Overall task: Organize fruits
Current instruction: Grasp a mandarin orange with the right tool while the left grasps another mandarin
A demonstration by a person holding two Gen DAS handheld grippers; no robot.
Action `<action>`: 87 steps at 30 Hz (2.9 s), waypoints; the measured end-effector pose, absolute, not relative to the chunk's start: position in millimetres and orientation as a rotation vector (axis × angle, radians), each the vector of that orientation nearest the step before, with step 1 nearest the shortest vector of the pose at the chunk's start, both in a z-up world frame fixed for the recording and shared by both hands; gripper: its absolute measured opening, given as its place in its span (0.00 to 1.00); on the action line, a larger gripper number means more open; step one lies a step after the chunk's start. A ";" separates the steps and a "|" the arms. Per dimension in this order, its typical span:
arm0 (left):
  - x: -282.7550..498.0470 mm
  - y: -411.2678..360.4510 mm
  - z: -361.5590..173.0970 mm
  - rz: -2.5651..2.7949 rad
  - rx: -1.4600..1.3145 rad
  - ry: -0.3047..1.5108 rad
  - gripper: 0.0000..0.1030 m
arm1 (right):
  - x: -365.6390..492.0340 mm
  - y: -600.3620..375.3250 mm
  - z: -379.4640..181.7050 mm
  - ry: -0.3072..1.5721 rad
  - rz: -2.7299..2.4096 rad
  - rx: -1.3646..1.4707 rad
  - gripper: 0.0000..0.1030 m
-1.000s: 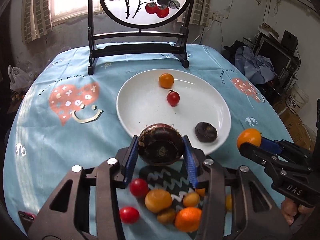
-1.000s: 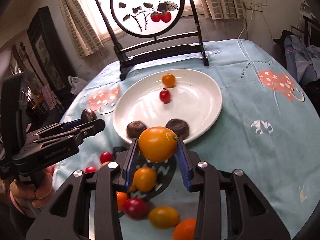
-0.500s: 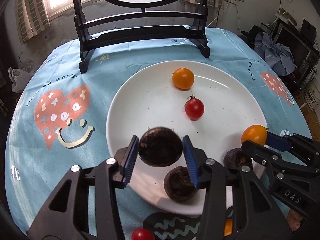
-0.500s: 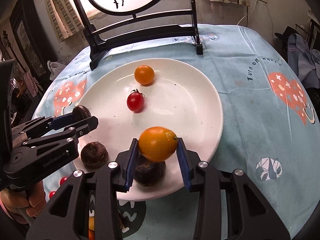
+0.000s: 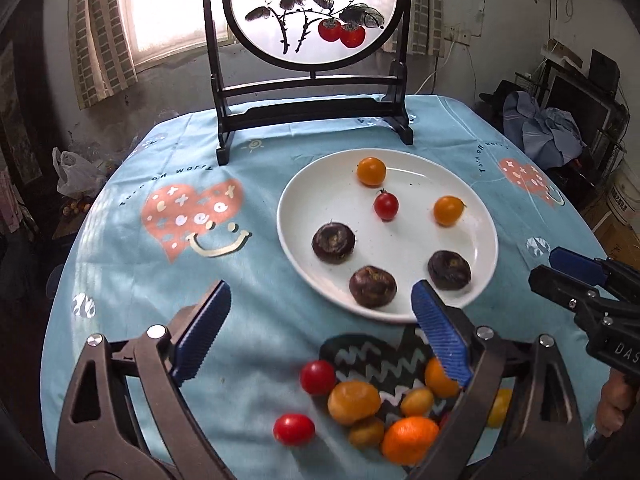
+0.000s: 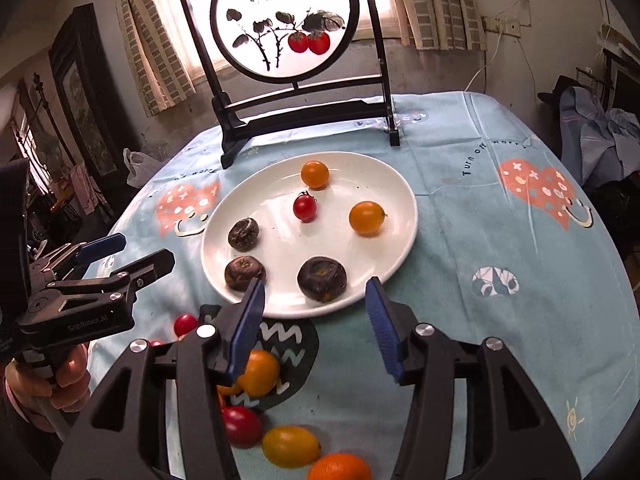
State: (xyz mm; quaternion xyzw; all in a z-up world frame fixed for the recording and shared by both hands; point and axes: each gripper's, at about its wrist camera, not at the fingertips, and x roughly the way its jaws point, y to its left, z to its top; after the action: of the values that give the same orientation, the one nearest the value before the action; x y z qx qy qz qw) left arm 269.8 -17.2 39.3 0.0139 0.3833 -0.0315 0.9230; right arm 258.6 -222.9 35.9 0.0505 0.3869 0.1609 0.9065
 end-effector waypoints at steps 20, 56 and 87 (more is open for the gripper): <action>169.8 11.1 -33.8 -0.060 -0.058 0.810 0.95 | 176.0 -243.9 -24.9 0.800 0.294 0.133 0.57; 171.4 -0.2 -37.3 -0.091 -0.008 0.831 0.95 | 178.9 -256.1 -45.3 0.939 0.384 0.264 0.50; 184.8 -68.8 -44.1 -0.467 0.323 0.782 0.43 | 176.5 -267.2 -48.1 0.937 0.409 0.363 0.44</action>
State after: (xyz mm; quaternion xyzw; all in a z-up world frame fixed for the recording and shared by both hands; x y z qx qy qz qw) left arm 184.8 -68.8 -44.1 0.1552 0.3759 -0.2243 0.8856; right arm 176.5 -267.2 -48.1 0.1726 0.4457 0.1945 0.8566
